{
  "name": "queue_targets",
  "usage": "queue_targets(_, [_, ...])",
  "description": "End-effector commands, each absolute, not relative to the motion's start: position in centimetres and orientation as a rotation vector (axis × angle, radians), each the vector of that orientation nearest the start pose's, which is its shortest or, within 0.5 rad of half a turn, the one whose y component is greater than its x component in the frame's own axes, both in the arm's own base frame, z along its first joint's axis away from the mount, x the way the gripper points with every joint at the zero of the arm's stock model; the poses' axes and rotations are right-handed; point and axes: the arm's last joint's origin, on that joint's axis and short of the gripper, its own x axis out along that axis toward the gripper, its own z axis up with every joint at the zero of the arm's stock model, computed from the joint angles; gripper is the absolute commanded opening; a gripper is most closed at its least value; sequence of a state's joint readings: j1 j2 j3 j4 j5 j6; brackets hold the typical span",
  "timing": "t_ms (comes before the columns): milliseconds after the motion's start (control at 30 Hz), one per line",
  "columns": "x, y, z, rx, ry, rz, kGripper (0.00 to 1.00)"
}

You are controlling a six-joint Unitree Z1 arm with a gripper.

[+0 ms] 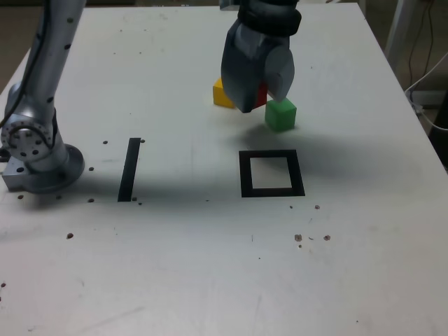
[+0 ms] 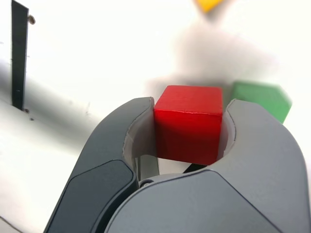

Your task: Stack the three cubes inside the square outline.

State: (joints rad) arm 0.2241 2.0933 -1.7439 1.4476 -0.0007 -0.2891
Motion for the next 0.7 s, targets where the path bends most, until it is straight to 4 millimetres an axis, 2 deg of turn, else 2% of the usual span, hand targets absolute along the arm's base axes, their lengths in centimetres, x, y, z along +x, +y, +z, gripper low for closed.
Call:
queue_targets(0, [36.1, 7.0, 27.4, -0.377, 1.766, 0.37, 0.3])
queue_targets(333, [36.4, 2.6, 26.8, -0.288, 1.794, 0.188, 0.3])
queue_targets(667, [36.9, 0.5, 25.4, -0.219, 1.818, 0.112, 0.3])
